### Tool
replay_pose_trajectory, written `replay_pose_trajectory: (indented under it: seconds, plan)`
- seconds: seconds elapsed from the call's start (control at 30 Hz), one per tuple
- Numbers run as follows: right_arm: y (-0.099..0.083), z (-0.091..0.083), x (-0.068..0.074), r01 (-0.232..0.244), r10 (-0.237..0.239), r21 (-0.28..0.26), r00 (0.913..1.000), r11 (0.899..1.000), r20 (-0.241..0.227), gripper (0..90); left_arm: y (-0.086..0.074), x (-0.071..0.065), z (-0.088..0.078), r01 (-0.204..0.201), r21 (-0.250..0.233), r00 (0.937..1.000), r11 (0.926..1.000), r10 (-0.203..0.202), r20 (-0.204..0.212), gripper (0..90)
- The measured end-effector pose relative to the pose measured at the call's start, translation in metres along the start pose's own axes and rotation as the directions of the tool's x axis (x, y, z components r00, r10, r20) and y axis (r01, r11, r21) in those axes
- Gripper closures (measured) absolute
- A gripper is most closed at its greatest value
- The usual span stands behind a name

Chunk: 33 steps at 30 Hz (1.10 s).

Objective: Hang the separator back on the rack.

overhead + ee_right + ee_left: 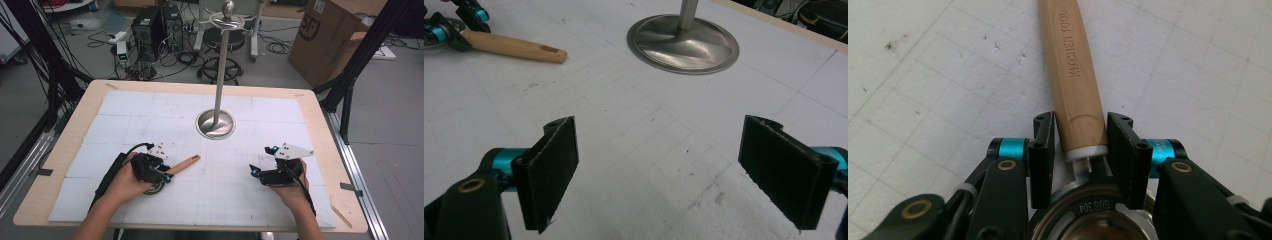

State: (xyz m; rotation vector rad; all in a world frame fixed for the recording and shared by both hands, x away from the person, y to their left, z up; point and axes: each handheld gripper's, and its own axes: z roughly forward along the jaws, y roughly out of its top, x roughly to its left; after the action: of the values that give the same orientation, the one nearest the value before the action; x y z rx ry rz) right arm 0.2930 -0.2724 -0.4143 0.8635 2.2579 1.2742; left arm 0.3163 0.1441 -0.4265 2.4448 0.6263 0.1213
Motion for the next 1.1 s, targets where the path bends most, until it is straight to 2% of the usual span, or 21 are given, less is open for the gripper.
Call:
replay_pose_trajectory:
  seconds: [0.17,0.3,0.47,0.57,0.77,0.8,0.9,1.03,1.1]
  plan:
    - [0.000,0.000,0.000,-0.002,0.002,-0.002,1.0000,1.000,0.000,14.9,0.005,0.000,0.001,-0.011,0.038,0.9999,0.9992,0.011,-0.007,65.5]
    - [0.001,0.000,0.001,-0.011,0.011,-0.008,0.9999,1.000,-0.003,15.0,0.012,-0.003,0.004,0.006,0.087,0.9997,0.9962,-0.004,-0.023,65.7]
    - [0.002,0.002,0.001,-0.005,0.005,-0.005,1.0000,1.000,-0.005,14.9,0.023,-0.002,0.006,0.017,0.163,0.9996,0.9865,-0.013,-0.024,66.0]
    - [0.003,0.002,0.002,-0.007,0.006,-0.008,1.0000,1.000,-0.006,14.9,0.027,-0.001,0.007,0.005,0.191,0.9999,0.9815,-0.003,-0.014,66.3]
    - [0.003,0.003,0.002,-0.003,0.003,-0.005,1.0000,1.000,-0.007,14.9,0.026,-0.002,0.007,-0.030,0.190,0.9994,0.9814,0.032,-0.012,68.3]
    - [0.003,0.003,0.002,-0.001,0.001,-0.009,1.0000,1.000,-0.006,15.0,0.025,-0.002,0.007,-0.026,0.180,0.9995,0.9833,0.029,-0.012,68.6]
    - [0.003,0.003,0.002,-0.006,0.006,-0.010,0.9999,1.000,-0.008,15.0,0.024,-0.002,0.006,-0.061,0.171,0.9980,0.9833,0.063,-0.007,69.0]
    - [0.003,0.003,-0.001,-0.012,0.012,-0.013,0.9999,1.000,-0.006,15.0,0.021,0.001,0.004,-0.063,0.144,0.9980,0.9876,0.062,0.013,69.1]
    - [0.003,0.003,0.000,-0.014,0.014,-0.011,0.9999,1.000,-0.007,14.9,0.021,0.002,0.002,-0.070,0.131,0.9975,0.9889,0.070,0.003,69.1]
